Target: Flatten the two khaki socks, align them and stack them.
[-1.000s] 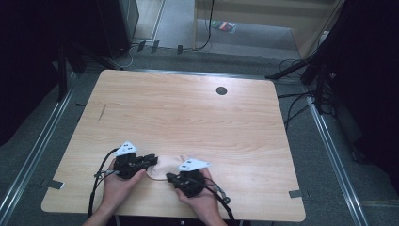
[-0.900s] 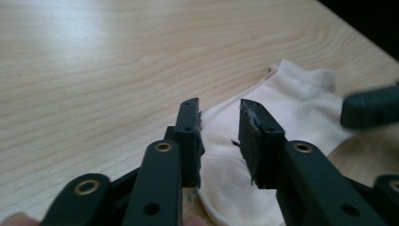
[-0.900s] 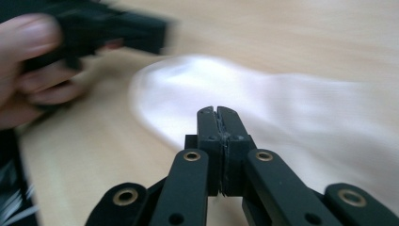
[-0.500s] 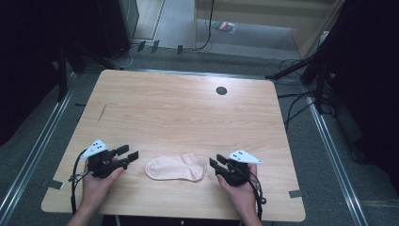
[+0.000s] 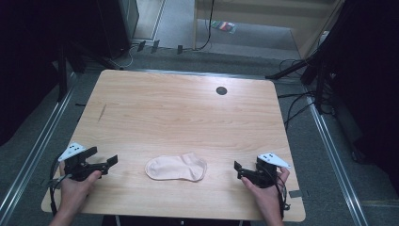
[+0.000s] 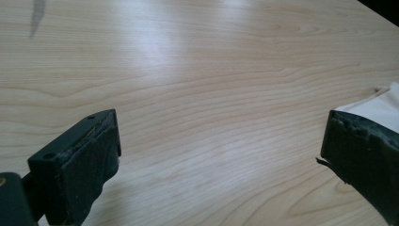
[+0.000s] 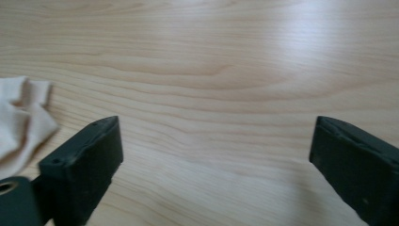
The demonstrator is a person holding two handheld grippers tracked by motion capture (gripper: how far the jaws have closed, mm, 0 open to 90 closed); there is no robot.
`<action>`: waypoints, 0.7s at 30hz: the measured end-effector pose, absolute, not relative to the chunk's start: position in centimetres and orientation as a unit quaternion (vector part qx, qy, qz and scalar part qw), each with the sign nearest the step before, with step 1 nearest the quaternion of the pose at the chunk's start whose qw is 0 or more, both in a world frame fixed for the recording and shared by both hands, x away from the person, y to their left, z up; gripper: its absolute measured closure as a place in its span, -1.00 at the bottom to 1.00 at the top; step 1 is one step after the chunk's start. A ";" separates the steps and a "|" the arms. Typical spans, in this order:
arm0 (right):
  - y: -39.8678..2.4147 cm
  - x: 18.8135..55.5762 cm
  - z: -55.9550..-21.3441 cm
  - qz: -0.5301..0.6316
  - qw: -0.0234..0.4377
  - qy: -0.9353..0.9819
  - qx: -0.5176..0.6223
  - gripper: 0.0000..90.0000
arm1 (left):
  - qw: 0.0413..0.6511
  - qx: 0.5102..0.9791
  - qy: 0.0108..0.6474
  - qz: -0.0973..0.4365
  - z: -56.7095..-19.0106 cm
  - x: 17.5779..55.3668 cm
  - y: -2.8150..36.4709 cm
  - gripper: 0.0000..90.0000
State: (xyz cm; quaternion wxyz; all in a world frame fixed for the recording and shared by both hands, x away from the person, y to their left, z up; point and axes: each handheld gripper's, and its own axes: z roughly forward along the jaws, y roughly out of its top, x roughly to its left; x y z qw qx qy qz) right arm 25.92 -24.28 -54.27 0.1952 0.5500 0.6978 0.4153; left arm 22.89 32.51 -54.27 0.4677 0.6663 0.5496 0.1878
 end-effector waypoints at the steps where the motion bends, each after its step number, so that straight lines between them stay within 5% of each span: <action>1: -24.8 25.8 -54.4 0.410 0.200 0.698 0.552 -1.00 | 0.461 0.665 0.554 0.196 -54.3 22.8 32.9 -1.00; 21: -31.3 23.7 -54.9 0.392 0.244 0.665 0.587 -1.00 | 0.432 0.659 0.569 0.236 -55.0 21.4 36.6 -1.00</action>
